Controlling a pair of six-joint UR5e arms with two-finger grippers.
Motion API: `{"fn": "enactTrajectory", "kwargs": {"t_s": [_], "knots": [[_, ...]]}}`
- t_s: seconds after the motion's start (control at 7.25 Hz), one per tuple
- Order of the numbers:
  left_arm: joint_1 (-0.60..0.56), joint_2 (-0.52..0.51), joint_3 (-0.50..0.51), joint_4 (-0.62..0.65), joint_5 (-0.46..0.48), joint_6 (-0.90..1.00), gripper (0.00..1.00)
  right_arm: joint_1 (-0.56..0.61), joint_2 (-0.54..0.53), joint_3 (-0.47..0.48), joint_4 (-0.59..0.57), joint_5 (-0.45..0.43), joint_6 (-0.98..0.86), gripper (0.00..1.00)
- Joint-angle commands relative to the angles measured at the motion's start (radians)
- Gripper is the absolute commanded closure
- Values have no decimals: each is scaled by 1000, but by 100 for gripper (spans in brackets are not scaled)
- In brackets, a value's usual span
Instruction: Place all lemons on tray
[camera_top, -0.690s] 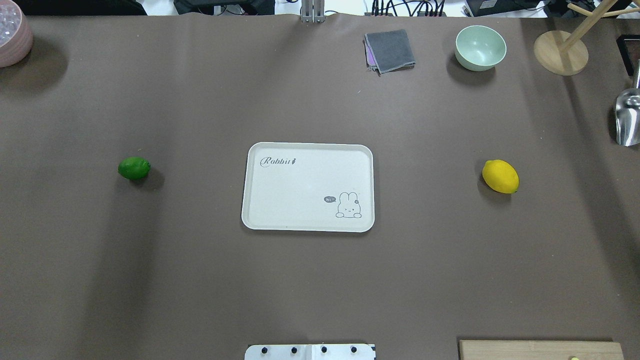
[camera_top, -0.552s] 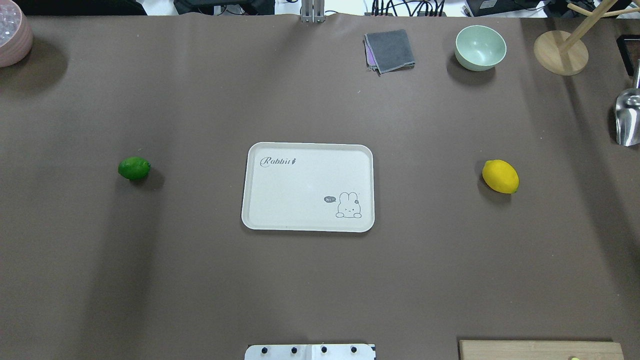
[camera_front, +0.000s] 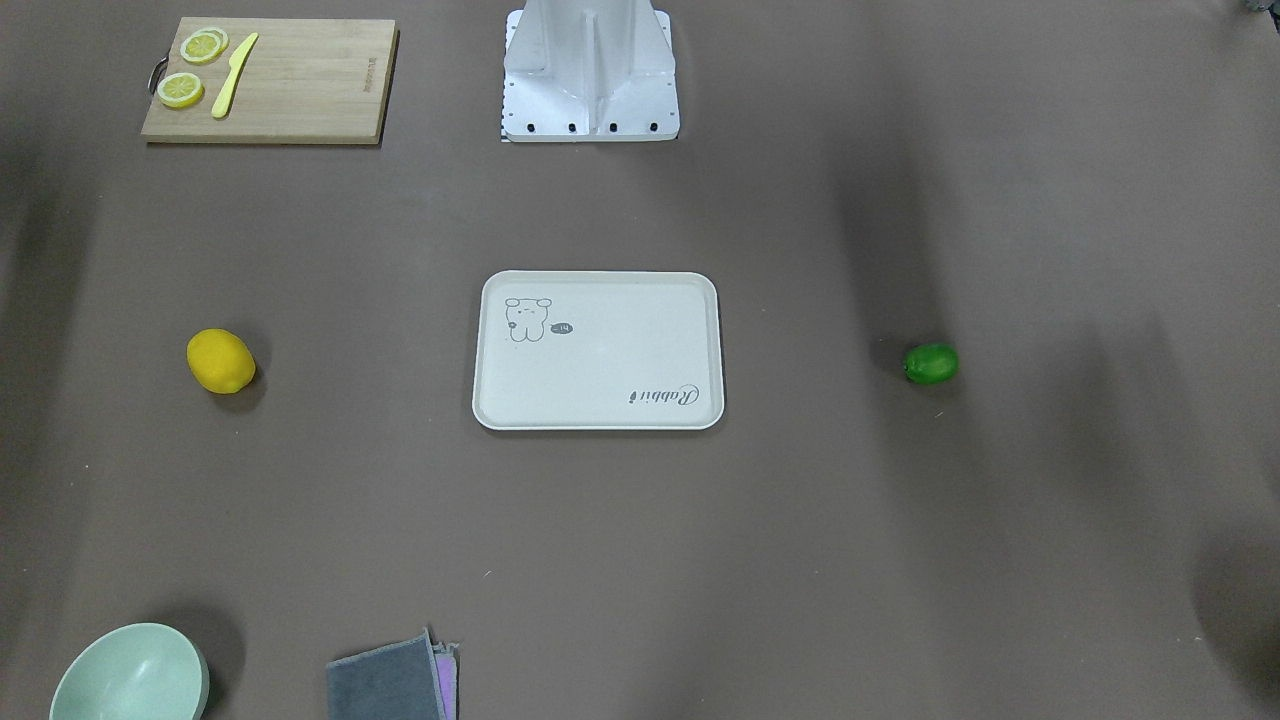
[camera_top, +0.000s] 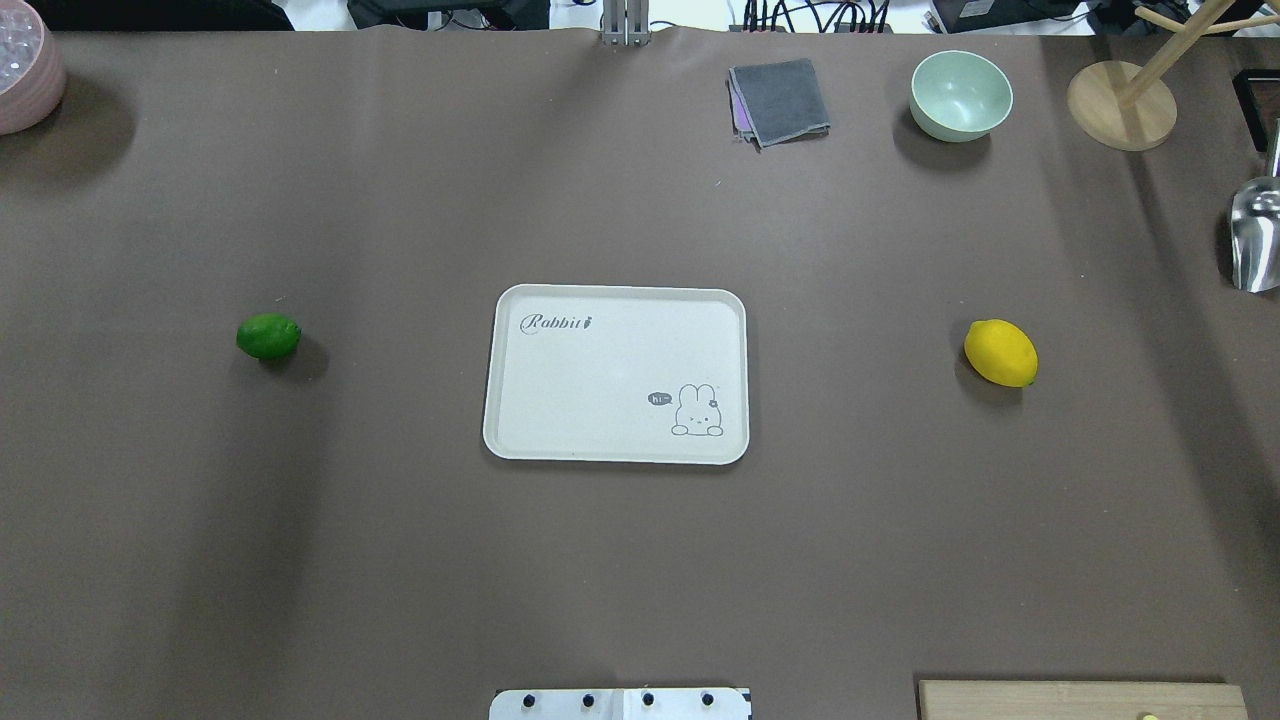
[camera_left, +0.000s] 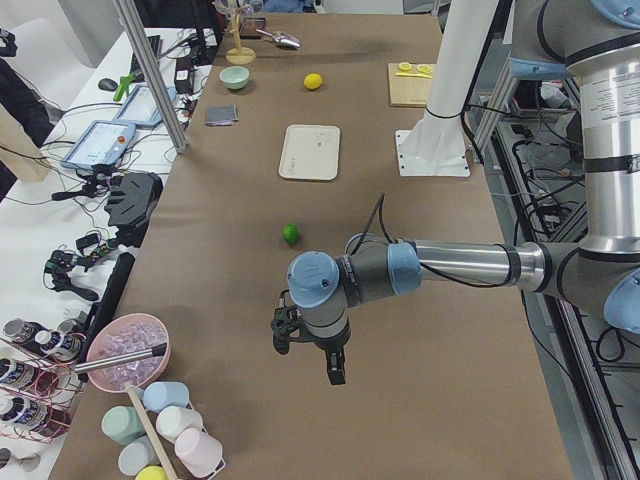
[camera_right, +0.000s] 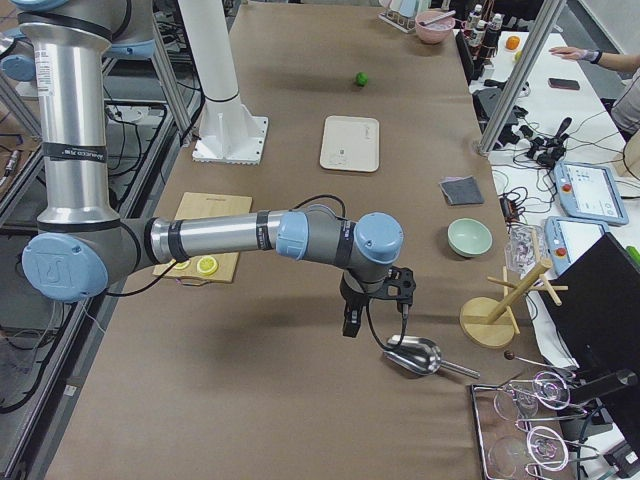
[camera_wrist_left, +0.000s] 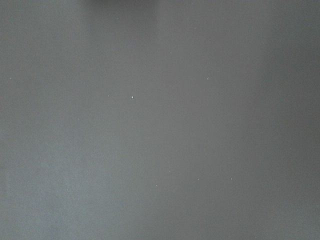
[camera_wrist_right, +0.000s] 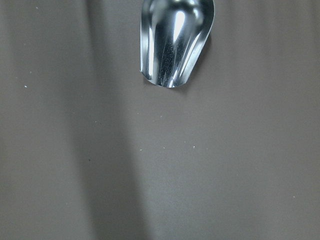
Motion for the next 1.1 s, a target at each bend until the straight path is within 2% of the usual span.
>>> {"fn": "enactTrajectory", "kwargs": {"t_s": [0.0, 0.14, 0.41, 0.97], "knots": [[45, -18, -28, 4, -5, -7, 3, -50, 0, 39, 1, 50, 0, 0], [93, -25, -45, 3, -7, -67, 3, -102, 0, 63, 1, 90, 3, 1], [151, -47, -60, -2, -8, -159, 3, -196, 11, 123, 4, 101, 118, 1], [363, -174, -80, -7, -37, -457, 3, -362, 17, 120, 219, 91, 397, 1]]}}
